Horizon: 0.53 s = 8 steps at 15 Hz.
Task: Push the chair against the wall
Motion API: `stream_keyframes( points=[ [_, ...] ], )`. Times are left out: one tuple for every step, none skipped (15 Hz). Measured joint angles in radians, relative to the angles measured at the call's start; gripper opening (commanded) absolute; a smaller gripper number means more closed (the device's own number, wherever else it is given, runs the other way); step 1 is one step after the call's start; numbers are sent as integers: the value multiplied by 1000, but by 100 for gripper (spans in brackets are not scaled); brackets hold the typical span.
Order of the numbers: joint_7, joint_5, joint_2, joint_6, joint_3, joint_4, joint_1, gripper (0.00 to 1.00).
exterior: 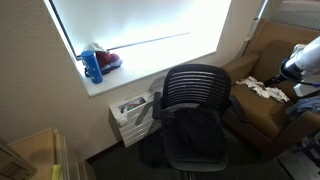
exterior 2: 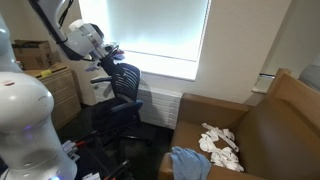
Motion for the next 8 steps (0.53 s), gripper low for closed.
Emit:
stream_keyframes(
  points=[
    [71,-80,45,0,-9,21,12,100],
    [124,-145,92,-1,-20,45,32,100],
    [157,-190,142,-3,-31,75,55,100],
    [170,-217,194,-8,-43,111,83,100],
    [172,-236,244,-17,-54,151,110,100],
    [172,-253,291,-36,-66,198,138,100],
    [172,-268,332,-57,-79,246,164,100],
    [172,-282,369,-82,-94,296,188,100]
  ],
)
